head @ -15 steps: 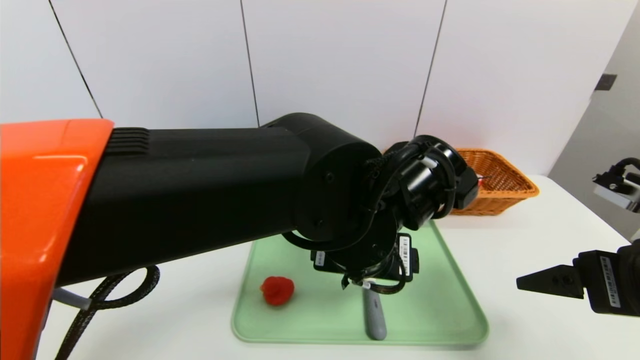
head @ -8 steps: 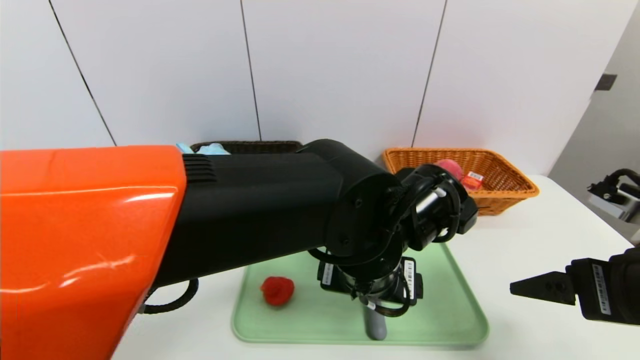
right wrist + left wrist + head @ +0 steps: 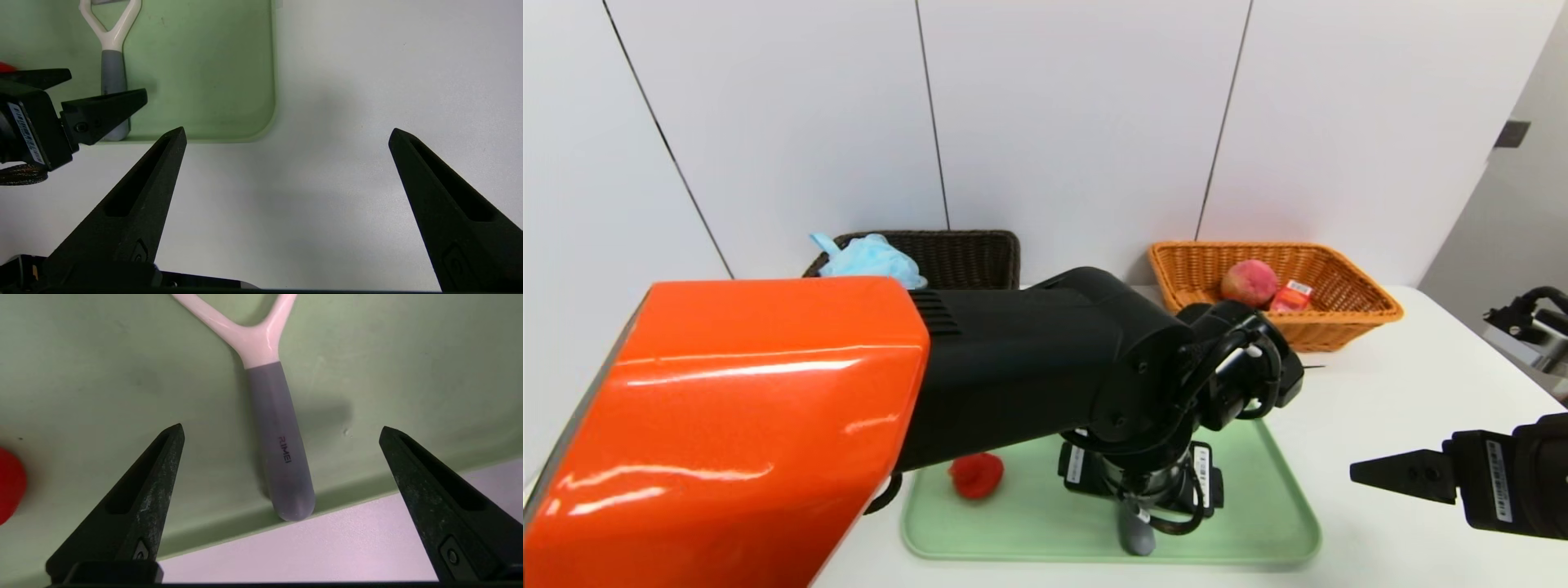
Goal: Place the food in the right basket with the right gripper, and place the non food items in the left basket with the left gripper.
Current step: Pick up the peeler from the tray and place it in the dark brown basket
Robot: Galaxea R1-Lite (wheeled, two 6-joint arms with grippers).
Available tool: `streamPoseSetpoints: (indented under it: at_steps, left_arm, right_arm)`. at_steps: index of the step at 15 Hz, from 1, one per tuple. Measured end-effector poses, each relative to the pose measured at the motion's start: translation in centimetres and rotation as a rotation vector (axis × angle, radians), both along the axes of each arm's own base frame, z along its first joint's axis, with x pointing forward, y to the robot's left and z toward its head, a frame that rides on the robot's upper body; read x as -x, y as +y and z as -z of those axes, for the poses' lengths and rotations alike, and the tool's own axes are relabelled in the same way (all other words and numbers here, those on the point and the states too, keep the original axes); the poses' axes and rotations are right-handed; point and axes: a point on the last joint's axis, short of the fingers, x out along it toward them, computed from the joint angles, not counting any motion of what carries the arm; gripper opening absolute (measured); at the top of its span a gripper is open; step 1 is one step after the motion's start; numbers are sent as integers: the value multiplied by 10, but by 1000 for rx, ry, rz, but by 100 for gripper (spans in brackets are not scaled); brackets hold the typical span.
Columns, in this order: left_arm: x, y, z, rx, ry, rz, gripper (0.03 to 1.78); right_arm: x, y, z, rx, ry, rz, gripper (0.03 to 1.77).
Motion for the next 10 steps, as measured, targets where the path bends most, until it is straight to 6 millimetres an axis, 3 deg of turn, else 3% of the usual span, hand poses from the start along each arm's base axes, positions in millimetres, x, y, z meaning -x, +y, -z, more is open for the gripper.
streamPoseSetpoints:
  at_steps: [10]
  left_arm:
    - [-2, -3, 12, -38, 17, 14, 169]
  right_arm:
    - [-2, 0, 1, 3, 7, 3, 171]
